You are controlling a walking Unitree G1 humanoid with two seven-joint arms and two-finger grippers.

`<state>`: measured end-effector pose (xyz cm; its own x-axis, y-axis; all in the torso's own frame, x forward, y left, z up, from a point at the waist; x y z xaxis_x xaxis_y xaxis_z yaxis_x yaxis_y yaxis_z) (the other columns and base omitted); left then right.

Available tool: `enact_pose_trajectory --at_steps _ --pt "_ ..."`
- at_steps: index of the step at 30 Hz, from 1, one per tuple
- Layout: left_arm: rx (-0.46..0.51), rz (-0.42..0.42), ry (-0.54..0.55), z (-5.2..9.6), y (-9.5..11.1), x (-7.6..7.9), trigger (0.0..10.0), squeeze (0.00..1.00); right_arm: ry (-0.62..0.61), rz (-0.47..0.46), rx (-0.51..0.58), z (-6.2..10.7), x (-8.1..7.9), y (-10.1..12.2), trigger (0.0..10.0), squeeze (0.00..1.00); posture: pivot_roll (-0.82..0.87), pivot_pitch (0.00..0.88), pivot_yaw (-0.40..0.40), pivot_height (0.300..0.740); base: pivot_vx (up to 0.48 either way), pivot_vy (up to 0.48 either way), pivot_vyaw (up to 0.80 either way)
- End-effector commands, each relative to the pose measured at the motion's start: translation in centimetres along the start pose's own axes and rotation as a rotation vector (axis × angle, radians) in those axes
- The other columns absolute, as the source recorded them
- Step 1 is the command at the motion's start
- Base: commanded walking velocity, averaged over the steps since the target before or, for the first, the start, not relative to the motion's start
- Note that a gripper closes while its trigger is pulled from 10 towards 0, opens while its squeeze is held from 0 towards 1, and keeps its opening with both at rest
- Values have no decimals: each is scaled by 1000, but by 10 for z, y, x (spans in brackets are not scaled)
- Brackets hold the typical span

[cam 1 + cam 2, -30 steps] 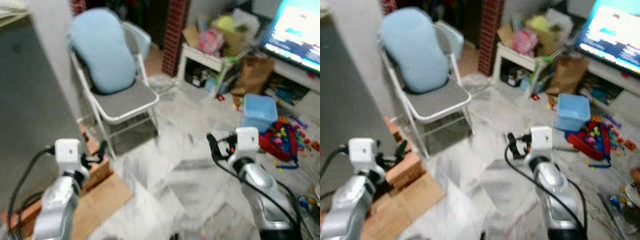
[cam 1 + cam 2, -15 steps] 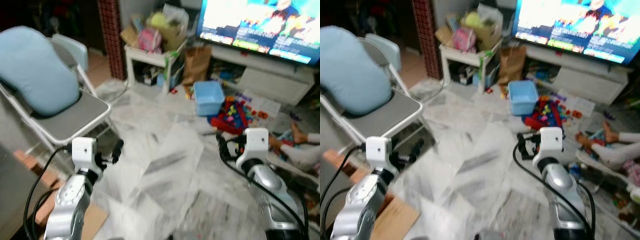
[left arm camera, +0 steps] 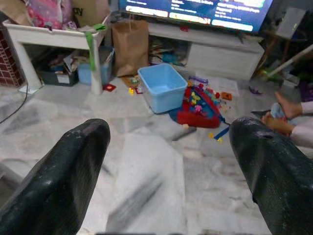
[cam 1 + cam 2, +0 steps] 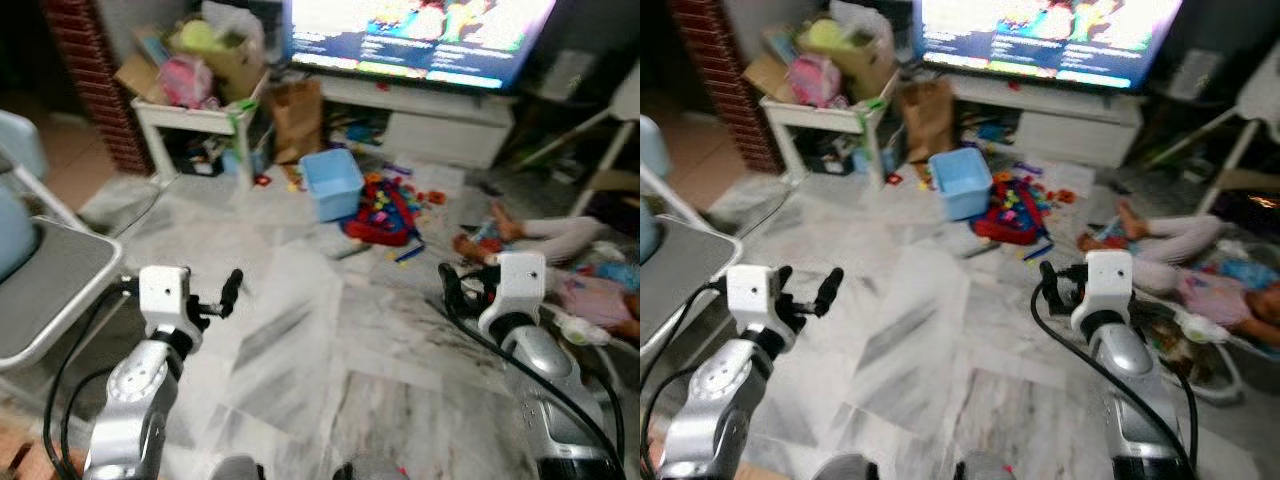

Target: Restocking fridge

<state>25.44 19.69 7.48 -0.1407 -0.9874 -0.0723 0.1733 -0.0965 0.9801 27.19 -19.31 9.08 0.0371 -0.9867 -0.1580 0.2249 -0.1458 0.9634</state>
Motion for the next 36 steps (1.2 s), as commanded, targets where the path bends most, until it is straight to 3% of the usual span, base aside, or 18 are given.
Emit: enact_pose_trajectory --at_steps 1,8,15,25,32,36 --pt "-1 2 -15 -1 -1 4 10000 0 -29 6 6 2 7 3 10000 0 21 0 -40 716 0 0 -800" --pt "-12 -20 41 0 -4 0 10000 0 -30 -40 44 7 7 7 10000 0 0 0 -34 716 0 0 -300" --pt "-59 -80 120 14 -18 -10 10000 0 -1 -22 -33 16 3 -16 10000 0 21 0 -46 716 0 0 0" --pt "-75 -104 160 26 -22 -19 10000 0 36 -24 -57 15 -3 -21 10000 0 45 0 -62 716 0 0 0" --pt "-112 -98 166 38 -32 -20 10000 0 -22 -47 -72 26 11 -29 10000 0 31 0 -46 716 0 0 0" --pt "-114 -100 158 38 -33 -19 10000 0 -27 -46 -64 25 11 -28 10000 0 29 0 -43 716 0 0 0"
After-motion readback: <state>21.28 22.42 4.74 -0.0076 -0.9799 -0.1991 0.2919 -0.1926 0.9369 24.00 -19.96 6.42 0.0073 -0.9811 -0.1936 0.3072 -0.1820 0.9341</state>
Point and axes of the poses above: a point about 5 cm out from each wrist's last joint towards the gripper, its own z axis pointing back from the gripper into the wrist, its own y axis along the axis of the wrist's last joint, x = y × z, the point moved 1 cm from there along -z, pointing out of the wrist towards the gripper, and after that the axes turned 9 degrees about -z, right-handed, at the moved point
